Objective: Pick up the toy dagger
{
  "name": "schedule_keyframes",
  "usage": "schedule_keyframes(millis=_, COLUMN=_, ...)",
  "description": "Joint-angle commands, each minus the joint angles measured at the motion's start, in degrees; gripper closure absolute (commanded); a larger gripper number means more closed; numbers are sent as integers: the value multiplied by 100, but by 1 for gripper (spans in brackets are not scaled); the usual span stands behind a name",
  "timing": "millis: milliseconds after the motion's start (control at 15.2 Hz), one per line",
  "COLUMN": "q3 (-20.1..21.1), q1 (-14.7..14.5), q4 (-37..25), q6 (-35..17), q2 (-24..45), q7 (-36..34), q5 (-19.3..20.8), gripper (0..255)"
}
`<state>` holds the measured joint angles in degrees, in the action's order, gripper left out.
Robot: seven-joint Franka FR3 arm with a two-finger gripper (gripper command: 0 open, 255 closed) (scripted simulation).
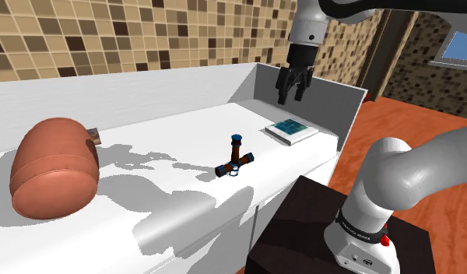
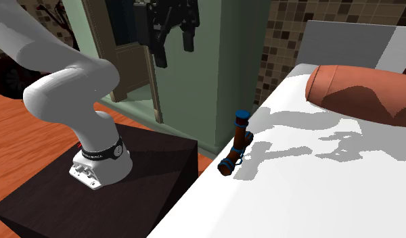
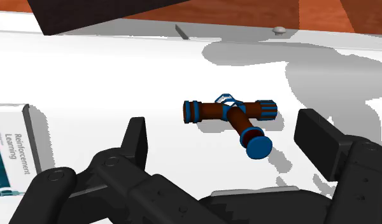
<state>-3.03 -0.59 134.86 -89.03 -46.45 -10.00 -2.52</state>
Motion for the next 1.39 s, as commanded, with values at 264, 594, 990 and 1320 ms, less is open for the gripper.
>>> schedule_keyframes(millis=264, q3=203, q1=-62, q4=-48, q6=-521, q2=783, q7=-232, q5=-106, gripper=0)
schedule_keyframes(millis=594, q3=428, q1=-128, q4=-275, q6=-1096, q2=1854, q7=-513, q5=-193, gripper=0)
schedule_keyframes(millis=990, q3=649, q1=-192, q4=-782, q6=-1632, q2=3223, q7=-850, q5=-218, gripper=0)
schedule_keyframes(millis=1320, q3=694, q1=-213, q4=-772, q6=-1964, q2=3623, q7=-921, q5=-214, gripper=0)
